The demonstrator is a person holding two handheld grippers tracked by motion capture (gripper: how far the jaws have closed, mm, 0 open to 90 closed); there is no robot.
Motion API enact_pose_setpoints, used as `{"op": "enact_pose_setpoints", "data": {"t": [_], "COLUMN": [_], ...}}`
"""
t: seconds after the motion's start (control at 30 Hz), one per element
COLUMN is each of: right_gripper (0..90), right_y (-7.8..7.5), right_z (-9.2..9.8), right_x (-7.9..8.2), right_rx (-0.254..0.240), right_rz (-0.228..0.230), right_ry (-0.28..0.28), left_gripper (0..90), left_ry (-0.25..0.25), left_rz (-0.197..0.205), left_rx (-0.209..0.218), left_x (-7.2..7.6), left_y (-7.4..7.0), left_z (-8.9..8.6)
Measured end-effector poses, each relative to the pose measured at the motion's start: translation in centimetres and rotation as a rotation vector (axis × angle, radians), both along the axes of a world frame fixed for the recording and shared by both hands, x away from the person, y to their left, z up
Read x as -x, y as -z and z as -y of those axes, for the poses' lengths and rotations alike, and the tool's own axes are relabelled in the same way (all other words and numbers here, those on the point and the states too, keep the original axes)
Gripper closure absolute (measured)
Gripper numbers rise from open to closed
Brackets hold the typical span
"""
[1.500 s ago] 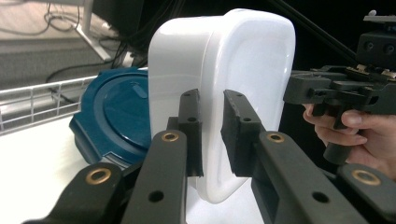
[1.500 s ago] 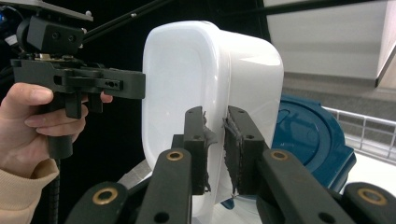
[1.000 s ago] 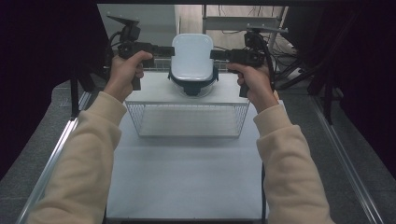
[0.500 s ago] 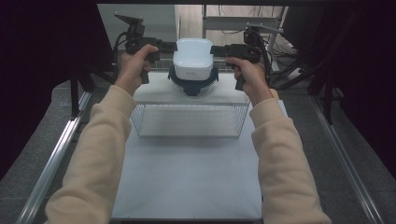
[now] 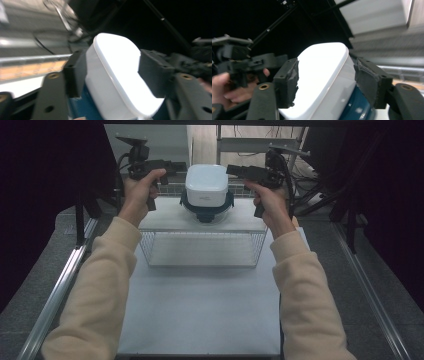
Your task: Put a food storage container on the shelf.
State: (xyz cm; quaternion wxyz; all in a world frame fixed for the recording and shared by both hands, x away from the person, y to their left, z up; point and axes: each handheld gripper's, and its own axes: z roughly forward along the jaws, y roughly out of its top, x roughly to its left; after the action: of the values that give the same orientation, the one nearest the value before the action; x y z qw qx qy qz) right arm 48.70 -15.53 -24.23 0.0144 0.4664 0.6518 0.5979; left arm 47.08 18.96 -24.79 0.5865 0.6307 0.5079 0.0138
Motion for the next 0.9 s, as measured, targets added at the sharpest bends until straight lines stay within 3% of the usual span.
{"op": "enact_pose_setpoints", "data": {"t": [0.03, 0.07, 0.1, 0.13, 0.27, 0.4, 0.5, 0.6, 0.7, 0.9], "right_gripper": [34.2, 33.9, 33.2, 32.5, 30.5, 29.5, 29.3, 28.9, 28.7, 28.3], "right_y": [-0.2, -0.5, -0.5, -0.5, 0.5, 2.0, 3.5, 6.0, 8.5, 12.1], "right_z": [0.2, 0.6, 0.9, 1.2, 2.4, 3.7, 4.5, 5.2, 5.5, 6.0], "right_x": [0.4, 1.3, 1.8, 2.7, 5.8, 9.0, 11.3, 13.9, 15.8, 18.4], "right_rx": [0.02, 0.053, 0.069, 0.086, 0.16, 0.226, 0.26, 0.288, 0.298, 0.315], "right_rz": [0.023, 0.072, 0.092, 0.121, 0.196, 0.256, 0.293, 0.32, 0.314, 0.291], "right_ry": [-0.002, -0.004, -0.009, -0.022, -0.053, -0.078, -0.1, -0.118, -0.139, -0.15], "left_gripper": [35.8, 34.0, 33.2, 32.0, 30.0, 29.3, 29.0, 28.7, 28.4, 28.2], "left_ry": [-0.005, -0.002, 0.015, 0.02, -0.005, 0.025, 0.05, 0.074, 0.088, 0.084], "left_rz": [0.046, 0.065, 0.077, 0.089, 0.165, 0.202, 0.231, 0.233, 0.217, 0.166], "left_rx": [-0.025, -0.018, 0.006, 0.002, -0.132, -0.187, -0.26, -0.302, -0.326, -0.341], "left_x": [1.0, 1.6, 2.6, 3.2, 7.1, 11.0, 14.3, 16.7, 18.8, 20.5], "left_y": [-0.2, -0.2, 0.1, 0.3, 2.0, 4.6, 7.2, 10.1, 13.1, 16.8], "left_z": [-0.2, -0.4, -0.8, -1.0, -1.5, -2.2, -2.2, -2.2, -2.3, -2.7]}}
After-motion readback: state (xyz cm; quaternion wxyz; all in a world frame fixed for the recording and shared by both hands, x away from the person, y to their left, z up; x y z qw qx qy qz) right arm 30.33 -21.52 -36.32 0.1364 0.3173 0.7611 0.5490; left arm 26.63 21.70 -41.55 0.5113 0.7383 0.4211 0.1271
